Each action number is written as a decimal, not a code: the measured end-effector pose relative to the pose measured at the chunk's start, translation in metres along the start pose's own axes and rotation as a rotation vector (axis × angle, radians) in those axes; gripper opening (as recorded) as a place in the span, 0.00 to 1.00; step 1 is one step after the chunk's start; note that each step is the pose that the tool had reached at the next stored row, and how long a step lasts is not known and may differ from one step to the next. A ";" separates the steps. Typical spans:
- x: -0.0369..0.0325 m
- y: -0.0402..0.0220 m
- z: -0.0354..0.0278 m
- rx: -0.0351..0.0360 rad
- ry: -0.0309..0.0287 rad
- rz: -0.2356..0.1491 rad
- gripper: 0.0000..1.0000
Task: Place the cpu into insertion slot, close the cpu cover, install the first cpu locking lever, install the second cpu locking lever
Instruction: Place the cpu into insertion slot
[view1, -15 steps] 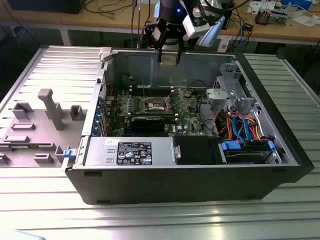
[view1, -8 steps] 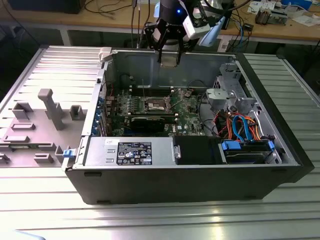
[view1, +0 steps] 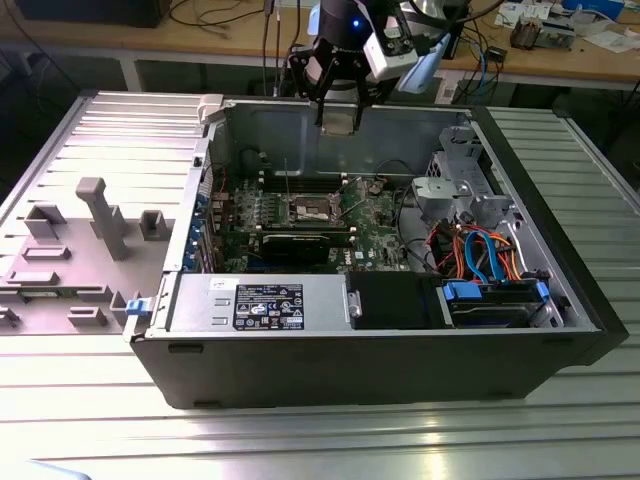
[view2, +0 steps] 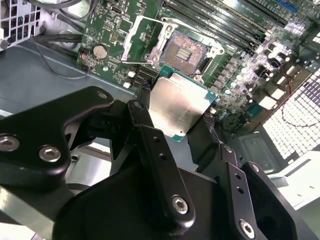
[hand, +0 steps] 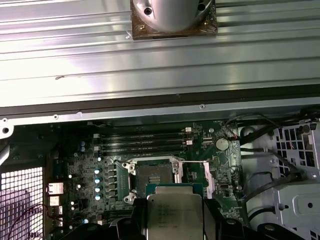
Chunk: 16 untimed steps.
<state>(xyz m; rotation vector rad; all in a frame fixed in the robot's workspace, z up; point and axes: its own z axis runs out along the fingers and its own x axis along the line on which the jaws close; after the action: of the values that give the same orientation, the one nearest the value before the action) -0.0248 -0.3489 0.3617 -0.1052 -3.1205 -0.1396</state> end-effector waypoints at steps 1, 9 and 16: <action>0.0000 -0.0005 0.0000 0.0000 0.0000 0.000 0.54; -0.0003 -0.0036 -0.0003 0.0003 0.0001 0.000 0.54; -0.0003 -0.0040 -0.0003 0.0002 0.0001 0.000 0.54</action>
<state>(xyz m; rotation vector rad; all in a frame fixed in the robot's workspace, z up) -0.0248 -0.3529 0.3616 -0.1050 -3.1204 -0.1393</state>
